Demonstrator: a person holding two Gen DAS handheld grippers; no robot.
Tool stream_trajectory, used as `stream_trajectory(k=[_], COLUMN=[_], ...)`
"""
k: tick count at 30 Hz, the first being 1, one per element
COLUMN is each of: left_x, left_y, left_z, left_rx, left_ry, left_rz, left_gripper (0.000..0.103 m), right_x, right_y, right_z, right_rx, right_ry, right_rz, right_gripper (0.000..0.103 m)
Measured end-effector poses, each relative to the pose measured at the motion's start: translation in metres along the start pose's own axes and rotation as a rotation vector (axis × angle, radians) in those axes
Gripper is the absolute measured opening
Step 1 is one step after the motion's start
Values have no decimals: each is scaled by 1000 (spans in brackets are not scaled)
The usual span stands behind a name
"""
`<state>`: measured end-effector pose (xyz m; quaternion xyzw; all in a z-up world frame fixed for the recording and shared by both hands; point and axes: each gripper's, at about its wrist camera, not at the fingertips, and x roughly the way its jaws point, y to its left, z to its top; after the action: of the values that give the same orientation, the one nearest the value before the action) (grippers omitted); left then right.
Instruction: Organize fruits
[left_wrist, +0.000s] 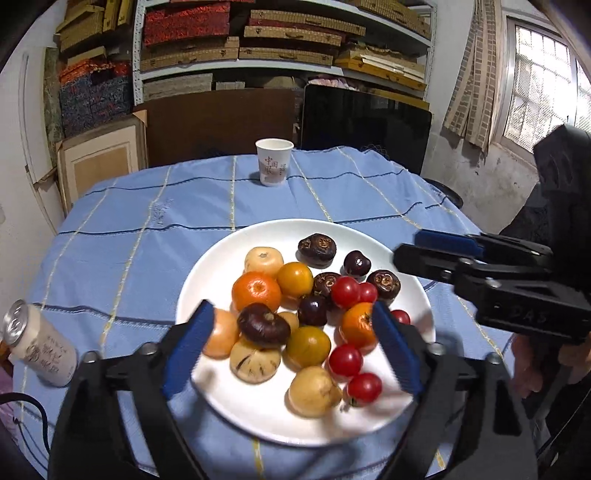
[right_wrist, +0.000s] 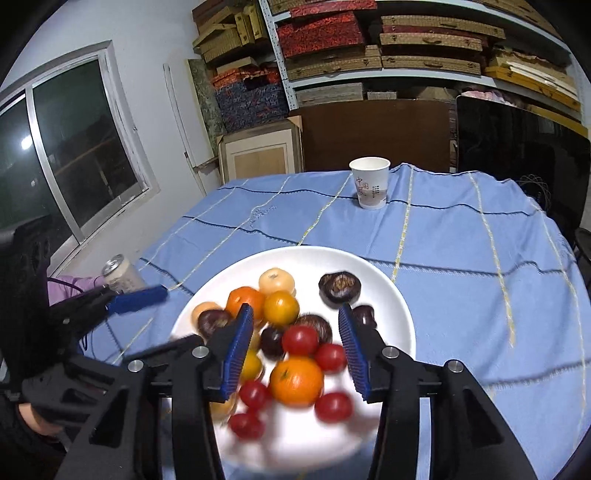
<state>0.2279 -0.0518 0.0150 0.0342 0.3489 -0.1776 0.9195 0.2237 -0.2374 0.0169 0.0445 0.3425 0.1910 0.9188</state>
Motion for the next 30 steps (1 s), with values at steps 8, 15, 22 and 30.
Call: stream_trajectory(k=[8, 15, 22, 30], left_x=[-86, -150, -198, -214], left_y=[-11, -37, -59, -60], left_z=[-50, -101, -133, -143], left_rx=[-7, -44, -37, -51], left_ry=[-55, -30, -63, -77], left_rz=[113, 183, 149, 204], left_gripper=[98, 98, 98, 98], right_x=[-87, -144, -181, -193], right_y=[35, 64, 84, 93], right_z=[-72, -131, -148, -155], right_rx=[-7, 73, 36, 26], right_ry=[-22, -19, -41, -53], right_rz=[-112, -145, -186, -194], right_gripper=[100, 100, 100, 100])
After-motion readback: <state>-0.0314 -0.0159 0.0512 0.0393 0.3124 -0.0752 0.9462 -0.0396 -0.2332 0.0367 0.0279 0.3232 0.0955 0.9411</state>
